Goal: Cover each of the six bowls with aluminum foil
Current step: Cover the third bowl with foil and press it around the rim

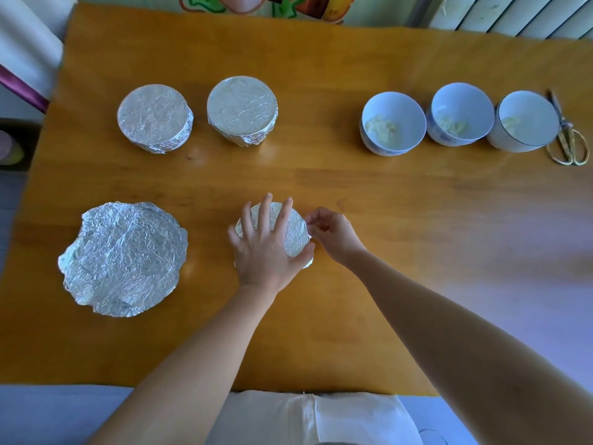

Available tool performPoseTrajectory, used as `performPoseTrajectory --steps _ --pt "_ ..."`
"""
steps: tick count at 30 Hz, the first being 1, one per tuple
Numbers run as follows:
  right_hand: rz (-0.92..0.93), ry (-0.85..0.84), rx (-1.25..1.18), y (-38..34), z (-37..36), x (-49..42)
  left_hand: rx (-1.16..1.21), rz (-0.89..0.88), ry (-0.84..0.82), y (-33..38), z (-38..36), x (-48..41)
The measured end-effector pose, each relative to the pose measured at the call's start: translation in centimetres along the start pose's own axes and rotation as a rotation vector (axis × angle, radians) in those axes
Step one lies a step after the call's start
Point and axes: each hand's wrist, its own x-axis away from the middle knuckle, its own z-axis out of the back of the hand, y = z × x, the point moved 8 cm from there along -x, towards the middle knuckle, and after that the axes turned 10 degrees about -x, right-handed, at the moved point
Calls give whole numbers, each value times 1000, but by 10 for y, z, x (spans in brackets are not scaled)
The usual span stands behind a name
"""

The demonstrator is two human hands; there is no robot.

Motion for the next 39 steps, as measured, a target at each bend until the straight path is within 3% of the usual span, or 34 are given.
performPoseTrajectory --steps 7,13,21,31,39 --pt "-48 -6 8 0 -4 -11 -13 18 4 -1 1 0" --pt "-48 103 75 -2 1 -9 -34 11 -6 0 0 0" --pt "-133 0 -272 3 -7 16 -16 32 -14 0 0 -1" --pt "-292 121 -505 11 -11 17 -13 30 -35 1 0 0" --pt "-283 169 -429 14 -14 14 -17 56 -62 0 0 -1"
